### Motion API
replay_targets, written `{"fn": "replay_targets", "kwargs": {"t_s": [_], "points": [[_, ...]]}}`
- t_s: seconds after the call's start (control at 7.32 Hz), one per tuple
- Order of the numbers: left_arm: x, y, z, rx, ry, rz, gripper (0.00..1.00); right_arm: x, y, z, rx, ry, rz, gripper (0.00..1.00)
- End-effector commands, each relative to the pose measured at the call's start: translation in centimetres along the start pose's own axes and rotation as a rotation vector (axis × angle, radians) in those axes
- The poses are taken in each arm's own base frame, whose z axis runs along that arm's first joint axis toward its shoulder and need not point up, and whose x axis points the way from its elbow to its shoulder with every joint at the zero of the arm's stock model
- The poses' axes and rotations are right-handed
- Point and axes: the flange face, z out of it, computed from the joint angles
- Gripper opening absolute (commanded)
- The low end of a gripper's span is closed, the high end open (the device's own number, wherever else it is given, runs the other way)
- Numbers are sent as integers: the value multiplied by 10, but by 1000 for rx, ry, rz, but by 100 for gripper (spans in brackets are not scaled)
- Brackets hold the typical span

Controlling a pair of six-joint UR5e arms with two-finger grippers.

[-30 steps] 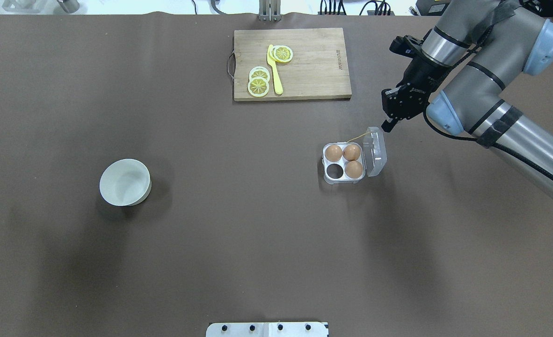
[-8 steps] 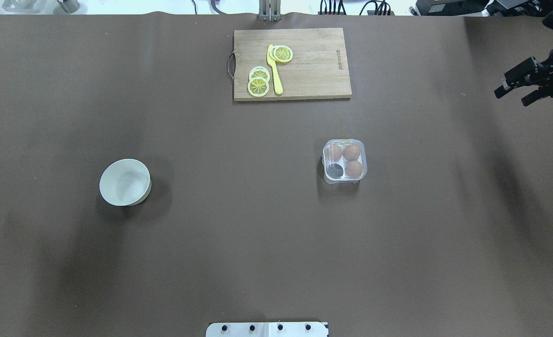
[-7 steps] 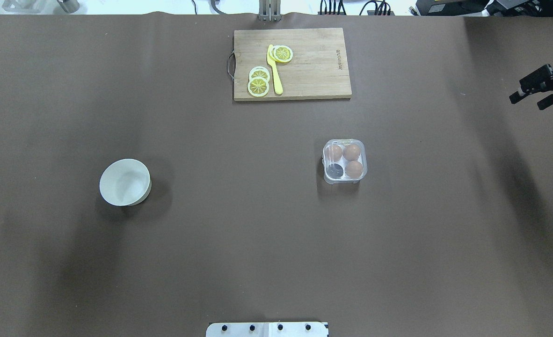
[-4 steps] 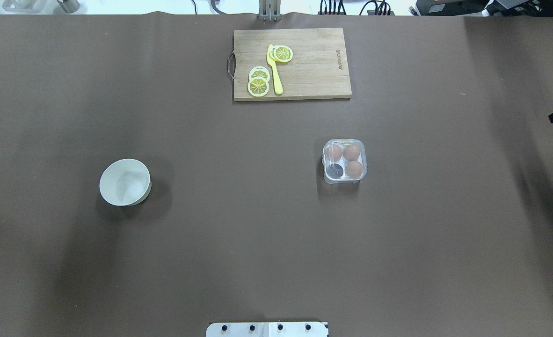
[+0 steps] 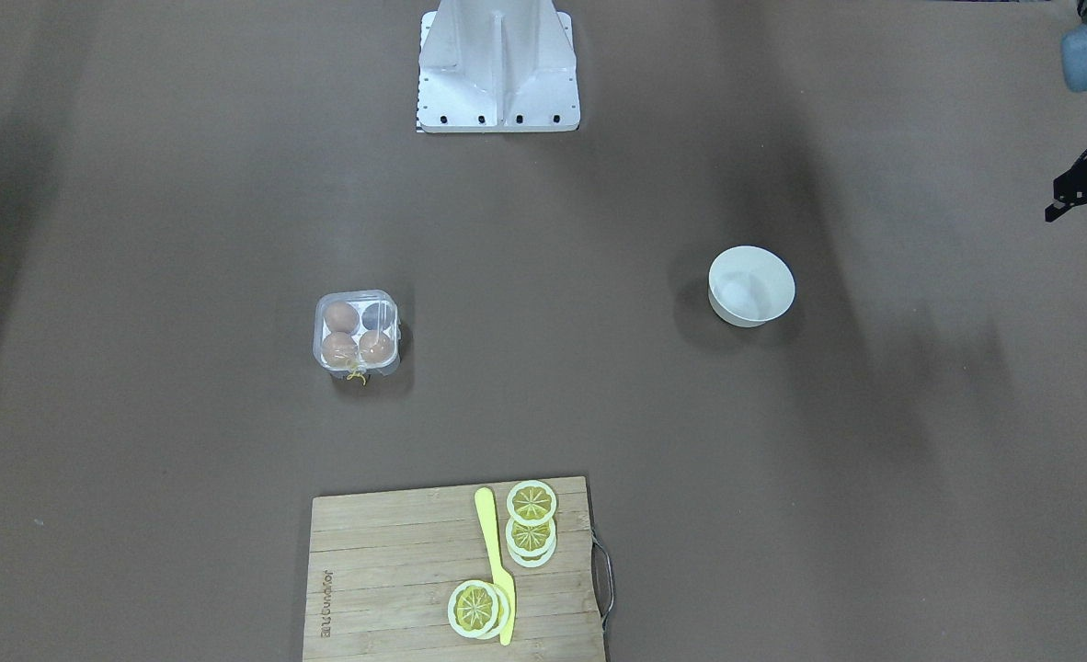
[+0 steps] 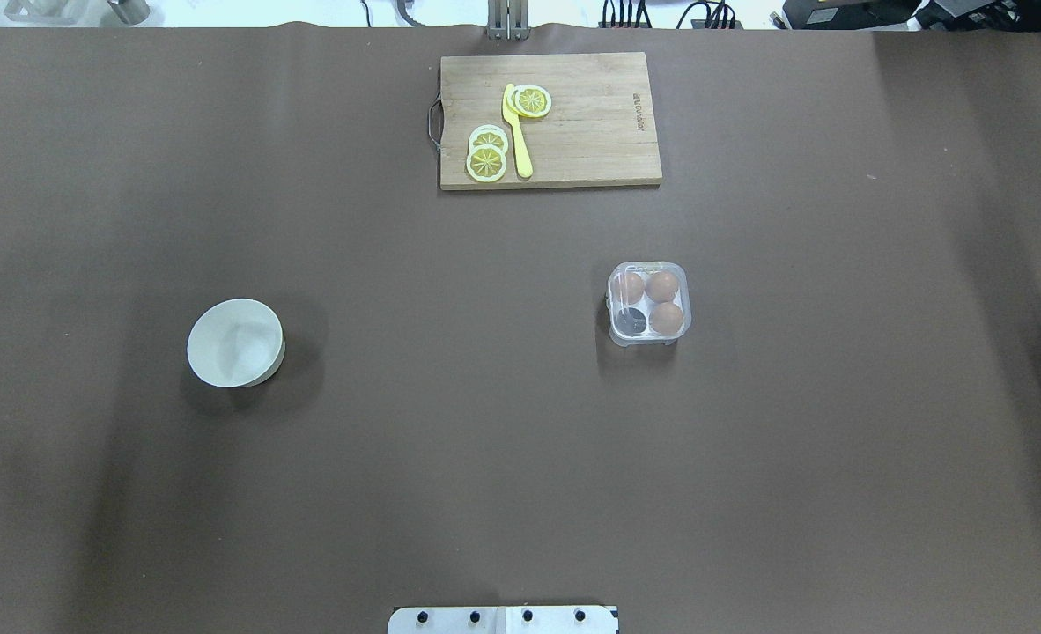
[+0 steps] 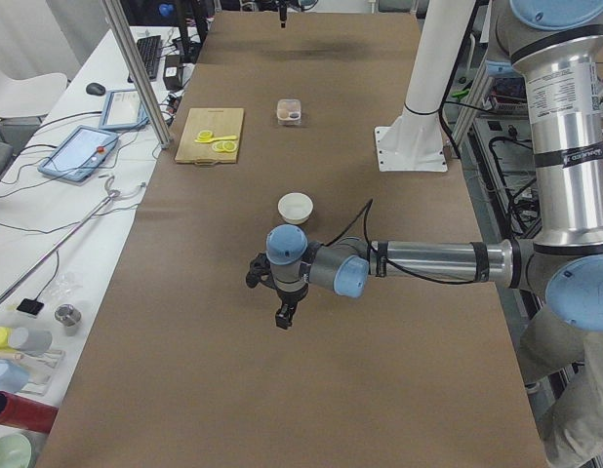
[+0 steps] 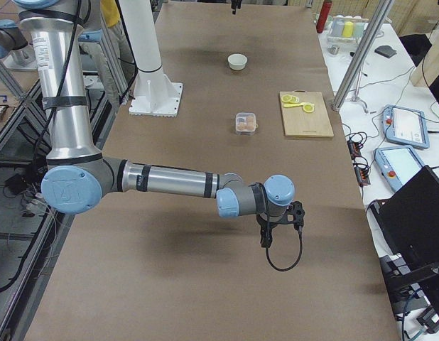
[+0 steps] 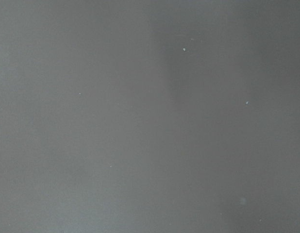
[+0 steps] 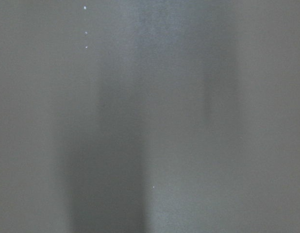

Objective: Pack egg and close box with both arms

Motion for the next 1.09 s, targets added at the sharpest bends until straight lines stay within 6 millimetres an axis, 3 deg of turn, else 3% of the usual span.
{"fn": "replay_targets", "kwargs": {"t_s": [0.0,0.27,0.55,0.96], "points": [[-26,-17,-2,14,-8,-45,97,10,2,-6,-1,9,30,100],[-49,-46,-13,50,73,-96,97,19,0,-16,12,41,50,100],[-56,-70,-43,67,75,-149,98,24,-1,-21,17,70,66,100],[-59,-83,-53,47,77,-190,97,26,1,-20,16,82,67,100]]}}
